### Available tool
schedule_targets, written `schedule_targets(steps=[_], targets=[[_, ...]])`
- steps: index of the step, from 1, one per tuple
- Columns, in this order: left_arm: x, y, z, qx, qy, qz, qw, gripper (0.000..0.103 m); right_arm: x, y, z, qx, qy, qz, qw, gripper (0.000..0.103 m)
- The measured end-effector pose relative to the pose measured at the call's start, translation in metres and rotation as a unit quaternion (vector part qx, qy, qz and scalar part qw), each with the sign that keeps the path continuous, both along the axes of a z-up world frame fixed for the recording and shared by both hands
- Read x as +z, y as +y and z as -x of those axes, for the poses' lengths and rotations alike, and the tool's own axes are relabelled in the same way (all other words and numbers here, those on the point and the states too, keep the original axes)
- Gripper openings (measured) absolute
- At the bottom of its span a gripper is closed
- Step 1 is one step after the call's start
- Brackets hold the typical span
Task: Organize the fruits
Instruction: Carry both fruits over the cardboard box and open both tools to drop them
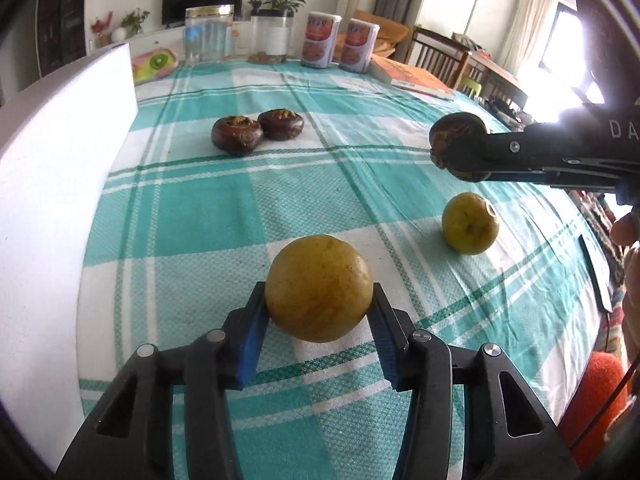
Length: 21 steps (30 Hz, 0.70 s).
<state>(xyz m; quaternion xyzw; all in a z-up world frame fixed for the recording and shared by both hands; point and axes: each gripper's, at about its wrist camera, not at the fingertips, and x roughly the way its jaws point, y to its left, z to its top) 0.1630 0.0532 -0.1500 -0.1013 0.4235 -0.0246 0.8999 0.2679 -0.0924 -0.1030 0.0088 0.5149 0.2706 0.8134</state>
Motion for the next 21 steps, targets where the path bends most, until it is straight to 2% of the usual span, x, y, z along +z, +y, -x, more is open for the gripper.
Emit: schedule_targets(steps=[4, 7, 11, 14, 16, 18, 21], targets=[[0.041, 0.006, 0.036, -0.023, -0.015, 0.063, 0.9976, 0.05, 0.014, 0.005, 0.025, 0.01, 0.002, -0.035, 0.999, 0.034], [0.08, 0.018, 0.074, -0.04, -0.033, 0.104, 0.9932, 0.05, 0.034, 0.027, 0.044, 0.033, -0.006, -0.059, 0.998, 0.034], [0.125, 0.061, 0.125, -0.008, -0.067, 0.122, 0.9902, 0.05, 0.062, 0.081, 0.077, 0.097, -0.018, -0.085, 0.991, 0.034], [0.138, 0.112, 0.151, 0.067, -0.077, 0.102, 0.9895, 0.05, 0.07, 0.134, 0.108, 0.162, -0.005, -0.108, 0.981, 0.034], [0.134, 0.149, 0.163, 0.129, -0.073, 0.071, 0.9864, 0.05, 0.068, 0.172, 0.13, 0.208, 0.009, -0.116, 0.971, 0.034], [0.119, 0.185, 0.171, 0.194, -0.049, 0.039, 0.9789, 0.05, 0.061, 0.206, 0.147, 0.241, 0.014, -0.104, 0.965, 0.034], [0.09, 0.223, 0.182, 0.266, -0.004, 0.003, 0.9639, 0.05, 0.044, 0.246, 0.17, 0.282, 0.023, -0.082, 0.956, 0.034]])
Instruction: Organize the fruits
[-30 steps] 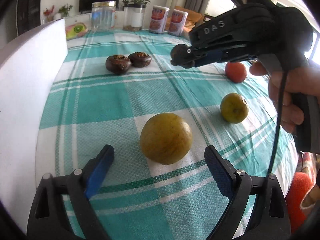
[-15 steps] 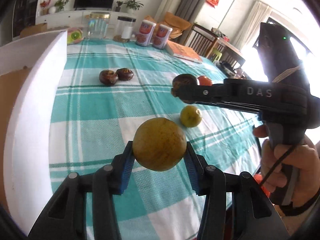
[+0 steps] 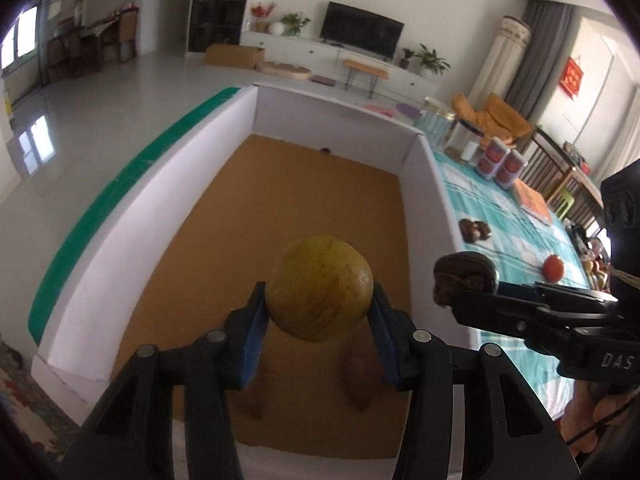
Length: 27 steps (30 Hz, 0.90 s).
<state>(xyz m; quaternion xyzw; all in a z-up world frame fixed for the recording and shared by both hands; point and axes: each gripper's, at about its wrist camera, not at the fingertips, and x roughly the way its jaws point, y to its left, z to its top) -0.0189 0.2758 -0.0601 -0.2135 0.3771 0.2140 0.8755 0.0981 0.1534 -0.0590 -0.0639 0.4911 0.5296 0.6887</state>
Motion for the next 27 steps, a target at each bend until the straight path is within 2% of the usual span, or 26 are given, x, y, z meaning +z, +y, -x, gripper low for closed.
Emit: schedule_targets(steps=[3, 6, 8, 12, 14, 15, 17, 18, 21, 24, 26, 27], targets=[[-0.023, 0.017, 0.008, 0.046, 0.036, 0.004, 0.9983, 0.051, -0.019, 0.021, 0.015, 0.022, 0.001, 0.02, 1.0, 0.034], [-0.028, 0.014, 0.01, 0.063, 0.031, -0.006, 0.9975, 0.068, -0.027, 0.021, 0.02, 0.021, -0.014, 0.028, 0.999, 0.037], [-0.022, 0.005, 0.006, 0.064, 0.021, -0.027, 0.9974, 0.079, -0.025, 0.008, 0.015, 0.004, -0.027, 0.02, 0.999, 0.062], [-0.003, -0.023, -0.011, 0.034, -0.023, -0.053, 0.9978, 0.081, -0.009, -0.047, -0.003, -0.055, -0.064, -0.021, 0.996, 0.072], [0.007, -0.043, -0.023, 0.006, -0.051, -0.052, 0.9973, 0.084, -0.001, -0.09, -0.011, -0.105, -0.106, -0.033, 0.988, 0.084], [0.013, -0.055, -0.03, -0.012, -0.066, -0.05, 0.9965, 0.084, 0.0, -0.113, -0.016, -0.135, -0.128, -0.034, 0.982, 0.087], [0.023, -0.084, -0.04, -0.061, -0.091, -0.041, 0.9931, 0.085, -0.003, -0.167, -0.024, -0.206, -0.174, -0.025, 0.963, 0.097], [0.027, -0.102, -0.046, -0.091, -0.099, -0.037, 0.9902, 0.086, -0.007, -0.194, -0.031, -0.247, -0.193, -0.015, 0.949, 0.098], [0.029, -0.163, -0.068, -0.193, -0.105, -0.028, 0.9751, 0.088, -0.03, -0.284, -0.055, -0.382, -0.208, 0.024, 0.9, 0.098], [0.008, -0.215, -0.102, -0.275, -0.071, -0.001, 0.9587, 0.088, -0.063, -0.364, -0.075, -0.49, -0.19, 0.089, 0.846, 0.098], [-0.018, -0.24, -0.127, -0.302, -0.039, 0.002, 0.9525, 0.088, -0.079, -0.4, -0.087, -0.522, -0.175, 0.118, 0.827, 0.098], [-0.033, -0.248, -0.138, -0.307, -0.022, -0.002, 0.9515, 0.088, -0.086, -0.412, -0.091, -0.529, -0.164, 0.13, 0.823, 0.098]])
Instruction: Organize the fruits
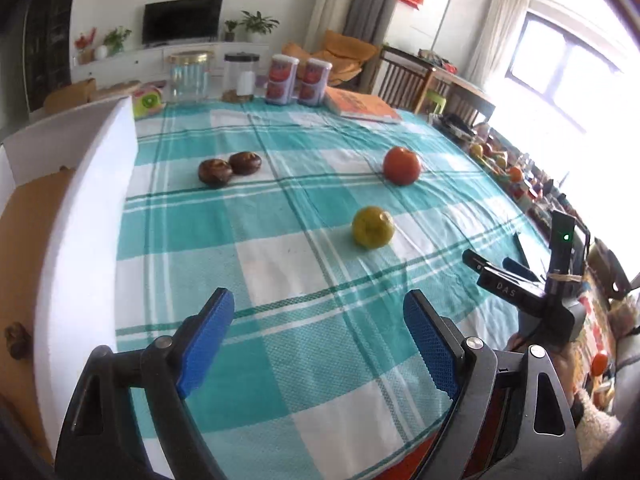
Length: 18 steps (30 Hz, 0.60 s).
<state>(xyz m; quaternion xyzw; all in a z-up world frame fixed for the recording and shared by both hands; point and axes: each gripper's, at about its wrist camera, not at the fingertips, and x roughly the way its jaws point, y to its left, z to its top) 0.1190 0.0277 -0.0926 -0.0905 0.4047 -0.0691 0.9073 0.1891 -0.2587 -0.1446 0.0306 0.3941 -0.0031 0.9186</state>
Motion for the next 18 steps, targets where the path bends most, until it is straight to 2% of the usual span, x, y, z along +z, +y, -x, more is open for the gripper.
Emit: schedule_targets(steps=[2, 3, 5, 9, 13, 18], targets=[[-0.025, -0.012, -0.013, 0.005, 0.022, -0.023, 0.9995, 0.088, -0.006, -0.02, -0.005, -0.018, 0.026, -0.024, 0.999, 0.098], [-0.035, -0.012, -0.018, 0.015, 0.029, -0.033, 0.9989, 0.088, -0.006, -0.022, -0.008, -0.017, 0.021, -0.028, 0.999, 0.098], [-0.047, -0.007, -0.026, 0.032, 0.029, -0.049, 0.9979, 0.088, -0.008, -0.017, -0.009, -0.014, 0.02, -0.007, 1.0, 0.098], [-0.057, 0.006, -0.042, 0.061, 0.021, -0.081, 0.9947, 0.088, -0.024, -0.012, -0.011, -0.001, 0.035, -0.003, 0.999, 0.098], [-0.072, 0.016, -0.054, 0.076, 0.042, -0.085, 0.9926, 0.088, -0.03, -0.007, -0.017, 0.004, 0.042, -0.005, 0.999, 0.098], [-0.075, 0.011, -0.056, 0.079, 0.039, -0.109, 0.9901, 0.088, -0.033, -0.002, -0.016, 0.003, 0.046, 0.009, 0.999, 0.098]])
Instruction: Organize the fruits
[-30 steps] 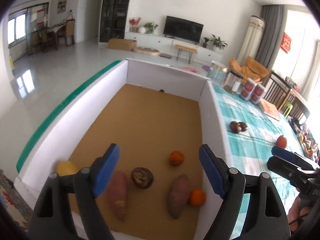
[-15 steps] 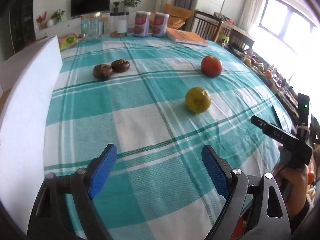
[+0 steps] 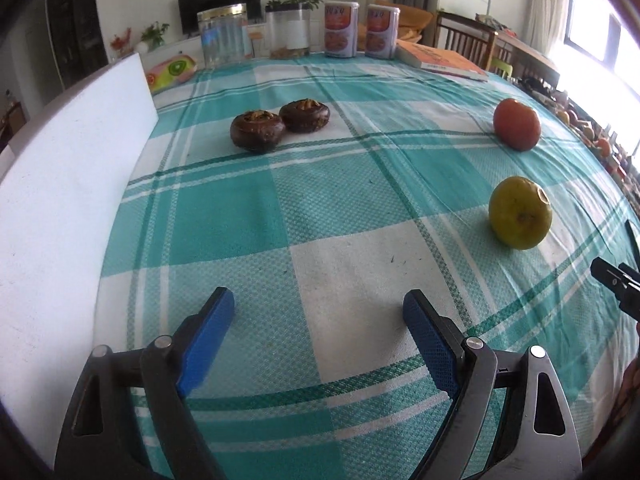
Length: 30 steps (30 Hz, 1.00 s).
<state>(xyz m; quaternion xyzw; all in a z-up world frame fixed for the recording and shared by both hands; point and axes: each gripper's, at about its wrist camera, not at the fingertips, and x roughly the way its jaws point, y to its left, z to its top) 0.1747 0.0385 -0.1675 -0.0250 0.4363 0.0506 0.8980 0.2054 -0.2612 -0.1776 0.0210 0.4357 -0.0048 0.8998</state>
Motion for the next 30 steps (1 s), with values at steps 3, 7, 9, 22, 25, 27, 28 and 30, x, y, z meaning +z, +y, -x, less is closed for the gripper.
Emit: schedule_targets(steps=[3, 7, 9, 22, 25, 27, 28, 30], targets=[[-0.0003, 0.0006, -0.0009, 0.003, 0.002, -0.004, 1.0, 0.091, -0.0018, 0.0056, -0.0009, 0.001, 0.005, 0.019, 1.0, 0.098], [-0.0008, 0.0024, -0.0023, 0.006, 0.004, -0.005, 1.0, 0.093, -0.003, 0.008, -0.0007, 0.003, 0.007, 0.027, 1.0, 0.099], [-0.001, 0.0026, -0.0023, 0.006, 0.005, -0.005, 1.0, 0.094, -0.0031, 0.0078, -0.0004, 0.003, 0.006, 0.026, 1.0, 0.099], [-0.0011, 0.0023, -0.0023, 0.006, 0.005, -0.005, 1.0, 0.094, -0.0036, 0.0088, 0.0001, 0.005, 0.007, 0.027, 1.0, 0.1], [-0.0011, 0.0024, -0.0023, 0.006, 0.005, -0.005, 1.0, 0.095, -0.0047, 0.0101, -0.0001, 0.009, 0.01, 0.027, 1.0, 0.102], [-0.0011, 0.0025, -0.0024, 0.006, 0.005, -0.005, 1.0, 0.095, -0.005, 0.0108, -0.0009, 0.011, 0.011, 0.028, 0.999, 0.103], [-0.0011, 0.0025, -0.0024, 0.006, 0.005, -0.005, 1.0, 0.095, -0.0052, 0.0108, -0.0008, 0.011, 0.011, 0.028, 0.999, 0.103], [-0.0011, 0.0028, -0.0023, 0.006, 0.005, -0.005, 1.0, 0.095, -0.0051, 0.0109, -0.0012, 0.012, 0.012, 0.029, 0.999, 0.103]])
